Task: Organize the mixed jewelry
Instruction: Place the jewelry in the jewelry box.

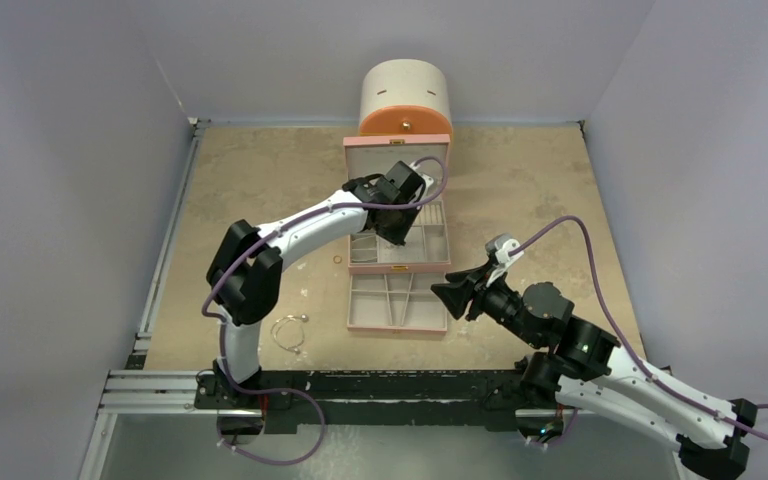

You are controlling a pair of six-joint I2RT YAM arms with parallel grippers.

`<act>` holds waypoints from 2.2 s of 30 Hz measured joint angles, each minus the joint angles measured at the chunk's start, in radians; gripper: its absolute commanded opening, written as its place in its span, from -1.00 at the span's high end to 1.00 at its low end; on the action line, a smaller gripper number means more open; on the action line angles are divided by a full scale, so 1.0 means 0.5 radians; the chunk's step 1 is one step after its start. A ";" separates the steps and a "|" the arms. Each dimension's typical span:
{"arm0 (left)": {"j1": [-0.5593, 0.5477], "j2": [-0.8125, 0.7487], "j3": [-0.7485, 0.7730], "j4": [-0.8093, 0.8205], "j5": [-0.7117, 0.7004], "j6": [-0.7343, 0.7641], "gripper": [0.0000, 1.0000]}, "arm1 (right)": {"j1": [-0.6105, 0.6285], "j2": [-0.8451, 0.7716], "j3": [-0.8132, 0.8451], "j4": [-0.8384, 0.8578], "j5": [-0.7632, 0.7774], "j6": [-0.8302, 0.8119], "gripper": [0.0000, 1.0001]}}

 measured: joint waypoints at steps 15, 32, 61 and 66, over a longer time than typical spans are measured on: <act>0.000 0.029 0.003 -0.002 0.002 0.003 1.00 | 0.000 -0.002 -0.005 0.000 0.000 0.014 0.07; -0.013 0.027 0.003 -0.005 -0.009 0.027 1.00 | 0.000 0.050 -0.005 0.003 -0.002 0.014 0.06; -0.041 -0.002 -0.007 -0.050 -0.053 0.041 1.00 | 0.000 0.069 -0.005 0.010 -0.006 0.016 0.07; -0.041 -0.002 -0.007 -0.046 -0.055 0.041 1.00 | 0.000 0.069 -0.005 0.014 -0.006 0.017 0.06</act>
